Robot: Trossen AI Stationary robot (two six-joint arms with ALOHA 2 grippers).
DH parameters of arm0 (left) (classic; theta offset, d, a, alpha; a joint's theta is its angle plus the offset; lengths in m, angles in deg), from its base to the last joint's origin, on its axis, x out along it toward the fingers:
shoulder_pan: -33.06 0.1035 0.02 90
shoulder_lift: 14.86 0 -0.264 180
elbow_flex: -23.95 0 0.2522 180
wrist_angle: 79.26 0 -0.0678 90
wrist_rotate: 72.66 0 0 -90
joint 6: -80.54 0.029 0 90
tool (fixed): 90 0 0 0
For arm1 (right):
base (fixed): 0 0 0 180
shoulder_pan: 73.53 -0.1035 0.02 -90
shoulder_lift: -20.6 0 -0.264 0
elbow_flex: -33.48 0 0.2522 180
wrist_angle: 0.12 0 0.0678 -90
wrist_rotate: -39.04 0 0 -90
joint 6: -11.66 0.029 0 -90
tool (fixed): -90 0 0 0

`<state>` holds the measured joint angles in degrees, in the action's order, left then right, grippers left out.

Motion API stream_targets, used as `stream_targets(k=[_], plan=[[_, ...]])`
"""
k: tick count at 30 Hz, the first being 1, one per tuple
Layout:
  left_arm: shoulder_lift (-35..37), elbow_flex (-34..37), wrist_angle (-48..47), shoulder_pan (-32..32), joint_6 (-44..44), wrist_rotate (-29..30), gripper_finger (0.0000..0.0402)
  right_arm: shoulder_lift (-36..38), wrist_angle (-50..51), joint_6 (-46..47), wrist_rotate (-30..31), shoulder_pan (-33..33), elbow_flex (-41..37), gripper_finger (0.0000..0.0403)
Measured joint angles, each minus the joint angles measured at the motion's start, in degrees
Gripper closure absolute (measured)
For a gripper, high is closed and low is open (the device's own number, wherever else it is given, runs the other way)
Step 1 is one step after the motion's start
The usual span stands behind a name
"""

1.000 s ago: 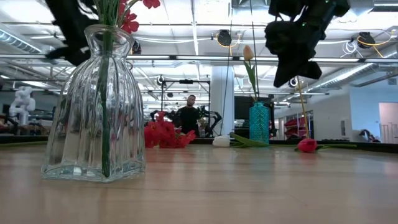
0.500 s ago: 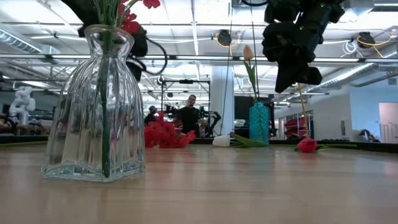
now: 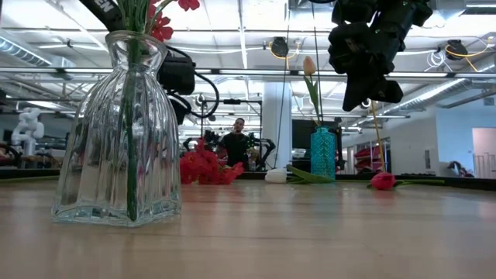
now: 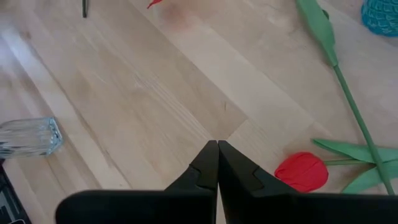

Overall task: Sort flowers into vase by color
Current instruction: Put the bottom red flower into the transparent vase

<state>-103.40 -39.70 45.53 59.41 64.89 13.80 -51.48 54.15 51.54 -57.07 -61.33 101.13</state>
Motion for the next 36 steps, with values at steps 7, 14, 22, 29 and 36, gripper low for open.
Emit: stream_targets(k=[7, 14, 22, 29, 36], plan=[[0.0, 0.0, 3.62, 0.0, -1.1, 0.19, 0.0325, 0.0, 0.0, -0.02, 0.0, 0.0, 0.0, 0.0403], [0.0, 0.0, 3.87, 0.0, -1.95, 0.14, 0.0267, 0.0, 0.0, -0.02, 0.0, 0.0, 0.0, 0.0403], [0.01, 0.0, 3.08, -1.81, -1.76, -2.36, 0.0239, 0.0, 0.0, -0.02, 0.0, 0.0, 0.0, 0.0403], [0.01, 0.0, 3.04, -2.47, -0.07, -2.24, 0.0242, 0.0, 0.0, -0.02, 0.0, 0.0, 0.0, 0.0403], [0.02, 0.0, 3.25, -2.47, -0.36, -0.67, 0.0258, 0.0, 0.0, -0.02, 0.0, 0.0, 0.0, 0.0403]])
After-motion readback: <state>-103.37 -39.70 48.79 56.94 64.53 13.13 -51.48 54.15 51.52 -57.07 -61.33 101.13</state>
